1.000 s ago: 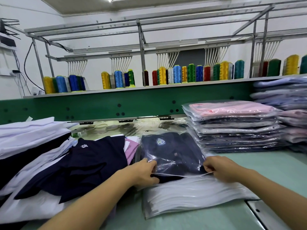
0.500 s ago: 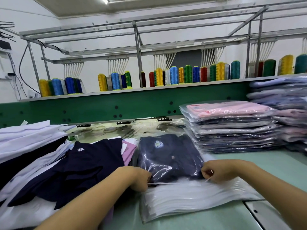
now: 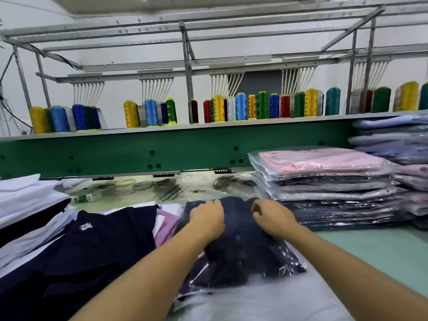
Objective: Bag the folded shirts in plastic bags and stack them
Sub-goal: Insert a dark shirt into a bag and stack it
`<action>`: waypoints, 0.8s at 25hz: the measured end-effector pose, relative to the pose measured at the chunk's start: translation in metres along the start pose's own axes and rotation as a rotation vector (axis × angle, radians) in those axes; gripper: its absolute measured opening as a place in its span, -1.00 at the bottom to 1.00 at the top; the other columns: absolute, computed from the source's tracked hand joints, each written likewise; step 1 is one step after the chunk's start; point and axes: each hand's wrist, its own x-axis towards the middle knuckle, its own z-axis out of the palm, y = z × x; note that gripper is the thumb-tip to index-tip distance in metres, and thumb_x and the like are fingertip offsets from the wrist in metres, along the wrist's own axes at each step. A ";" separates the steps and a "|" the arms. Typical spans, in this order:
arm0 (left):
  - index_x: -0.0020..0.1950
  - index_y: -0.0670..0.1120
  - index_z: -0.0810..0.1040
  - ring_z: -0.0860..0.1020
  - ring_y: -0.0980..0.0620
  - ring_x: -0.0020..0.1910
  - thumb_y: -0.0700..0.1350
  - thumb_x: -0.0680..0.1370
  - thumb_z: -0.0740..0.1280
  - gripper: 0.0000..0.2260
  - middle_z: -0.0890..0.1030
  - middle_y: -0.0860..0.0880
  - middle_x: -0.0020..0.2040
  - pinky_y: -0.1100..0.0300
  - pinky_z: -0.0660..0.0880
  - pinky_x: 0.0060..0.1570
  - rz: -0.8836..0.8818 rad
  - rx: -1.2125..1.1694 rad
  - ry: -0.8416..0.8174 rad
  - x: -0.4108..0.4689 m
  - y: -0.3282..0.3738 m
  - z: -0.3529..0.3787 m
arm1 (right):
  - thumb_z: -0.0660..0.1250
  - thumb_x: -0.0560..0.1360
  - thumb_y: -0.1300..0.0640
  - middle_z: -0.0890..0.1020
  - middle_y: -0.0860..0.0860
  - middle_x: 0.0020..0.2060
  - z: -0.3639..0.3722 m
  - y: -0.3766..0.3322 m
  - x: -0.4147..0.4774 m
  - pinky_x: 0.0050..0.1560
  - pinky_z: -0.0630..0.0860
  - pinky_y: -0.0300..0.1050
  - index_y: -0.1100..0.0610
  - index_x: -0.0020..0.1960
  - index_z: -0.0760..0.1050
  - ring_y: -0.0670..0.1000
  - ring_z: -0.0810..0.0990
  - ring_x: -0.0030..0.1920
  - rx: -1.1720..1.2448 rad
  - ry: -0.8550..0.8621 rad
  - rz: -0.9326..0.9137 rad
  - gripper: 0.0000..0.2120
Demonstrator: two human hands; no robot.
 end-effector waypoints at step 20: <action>0.64 -0.03 -0.16 -0.20 -0.33 0.58 0.43 0.55 -0.17 -0.20 -0.17 -0.10 0.64 -0.24 -0.23 0.52 -0.337 -0.218 -0.164 0.103 -0.021 0.105 | -0.23 0.48 -0.54 -0.11 0.14 0.64 0.099 0.012 0.107 0.60 -0.17 0.11 -0.03 0.66 -0.16 0.16 -0.16 0.63 -0.173 -0.295 0.193 -0.09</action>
